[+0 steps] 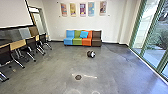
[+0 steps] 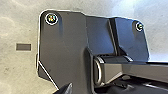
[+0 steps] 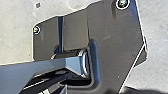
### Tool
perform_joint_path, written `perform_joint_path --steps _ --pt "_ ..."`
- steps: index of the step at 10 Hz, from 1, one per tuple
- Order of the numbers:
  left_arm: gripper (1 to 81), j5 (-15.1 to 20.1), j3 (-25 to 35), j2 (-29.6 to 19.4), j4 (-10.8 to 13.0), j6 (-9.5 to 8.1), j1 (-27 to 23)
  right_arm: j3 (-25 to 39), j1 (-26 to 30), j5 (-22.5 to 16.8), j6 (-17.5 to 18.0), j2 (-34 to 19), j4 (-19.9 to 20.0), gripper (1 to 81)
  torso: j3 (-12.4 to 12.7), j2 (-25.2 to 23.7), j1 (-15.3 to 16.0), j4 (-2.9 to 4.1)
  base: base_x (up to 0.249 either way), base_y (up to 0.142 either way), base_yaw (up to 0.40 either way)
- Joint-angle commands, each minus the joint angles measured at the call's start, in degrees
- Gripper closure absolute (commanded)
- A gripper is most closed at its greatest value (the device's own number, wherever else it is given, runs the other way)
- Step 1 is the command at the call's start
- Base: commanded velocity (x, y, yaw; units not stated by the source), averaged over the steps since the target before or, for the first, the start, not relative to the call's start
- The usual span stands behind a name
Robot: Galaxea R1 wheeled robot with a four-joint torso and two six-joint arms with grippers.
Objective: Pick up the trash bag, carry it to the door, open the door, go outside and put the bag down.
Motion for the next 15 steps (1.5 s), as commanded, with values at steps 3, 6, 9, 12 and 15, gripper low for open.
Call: perform_joint_path --steps 3,6,9,12,15 --pt "1.0 3.1 0.3 -0.5 0.3 0.20 -2.5 0.4 0.5 -2.8 -0.2 -0.8 0.0 1.0 0.0 0.0 0.0 0.00 0.121 0.000 0.000" --pt "1.0 0.6 0.4 -0.6 0.0 0.20 -2.3 -0.1 0.1 -2.4 -0.3 -0.4 -0.2 1.0 0.0 0.0 0.0 0.00 0.133 0.000 0.000" --pt "1.0 0.9 0.5 -0.3 0.4 0.20 -2.3 -2.7 -0.1 -2.5 -0.8 1.2 -0.3 1.0 0.0 0.0 0.0 0.00 0.134 0.000 0.000" --pt "1.0 1.1 0.4 -0.5 0.5 0.20 -2.2 -4.8 0.0 -2.5 -0.6 2.3 -0.1 1.0 0.0 0.0 0.0 0.00 0.147 0.000 0.000" --pt "1.0 1.2 0.3 -0.5 0.5 0.20 -2.2 -4.8 -0.1 -2.5 -0.7 2.5 -0.1 1.0 0.0 0.0 0.0 0.00 0.164 0.000 0.000"
